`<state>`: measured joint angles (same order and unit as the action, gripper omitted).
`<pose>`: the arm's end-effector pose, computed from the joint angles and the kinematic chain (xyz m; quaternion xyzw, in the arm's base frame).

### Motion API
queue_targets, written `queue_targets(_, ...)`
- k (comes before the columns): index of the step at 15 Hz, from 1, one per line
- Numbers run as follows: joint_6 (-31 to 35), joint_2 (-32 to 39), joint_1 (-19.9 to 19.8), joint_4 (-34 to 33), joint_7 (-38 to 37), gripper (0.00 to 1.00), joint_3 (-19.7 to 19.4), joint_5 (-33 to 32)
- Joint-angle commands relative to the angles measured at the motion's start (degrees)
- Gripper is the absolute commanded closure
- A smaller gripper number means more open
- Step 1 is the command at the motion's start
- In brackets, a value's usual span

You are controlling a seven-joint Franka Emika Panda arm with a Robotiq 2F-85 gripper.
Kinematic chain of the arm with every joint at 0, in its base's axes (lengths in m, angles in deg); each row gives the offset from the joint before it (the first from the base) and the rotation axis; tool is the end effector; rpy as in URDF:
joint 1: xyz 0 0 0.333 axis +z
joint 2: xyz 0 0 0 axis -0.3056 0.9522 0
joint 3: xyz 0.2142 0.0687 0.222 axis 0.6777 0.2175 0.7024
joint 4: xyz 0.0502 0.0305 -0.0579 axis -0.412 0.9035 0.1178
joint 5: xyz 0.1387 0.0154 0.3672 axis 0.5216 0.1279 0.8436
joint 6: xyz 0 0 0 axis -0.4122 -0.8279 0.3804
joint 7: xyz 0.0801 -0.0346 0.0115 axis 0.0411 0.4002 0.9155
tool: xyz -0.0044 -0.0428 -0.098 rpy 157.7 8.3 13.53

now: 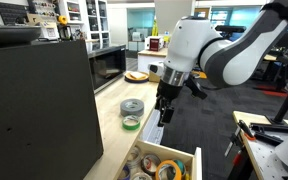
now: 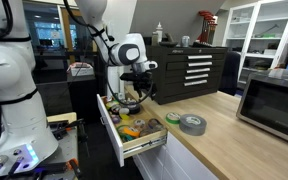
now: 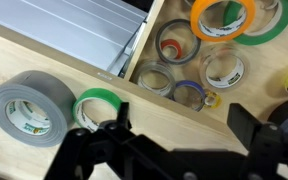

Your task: Take the orange masking tape out of the drawer and put it on the counter

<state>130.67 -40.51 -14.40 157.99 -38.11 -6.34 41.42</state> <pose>0.4774 0.0703 0.2659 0.9710 0.2023 0.1170 0.0499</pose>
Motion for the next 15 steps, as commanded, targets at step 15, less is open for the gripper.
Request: queue_targets(15,10.4,18.1,4.3,-4.6,-1.3,0.00,3.8,5.1)
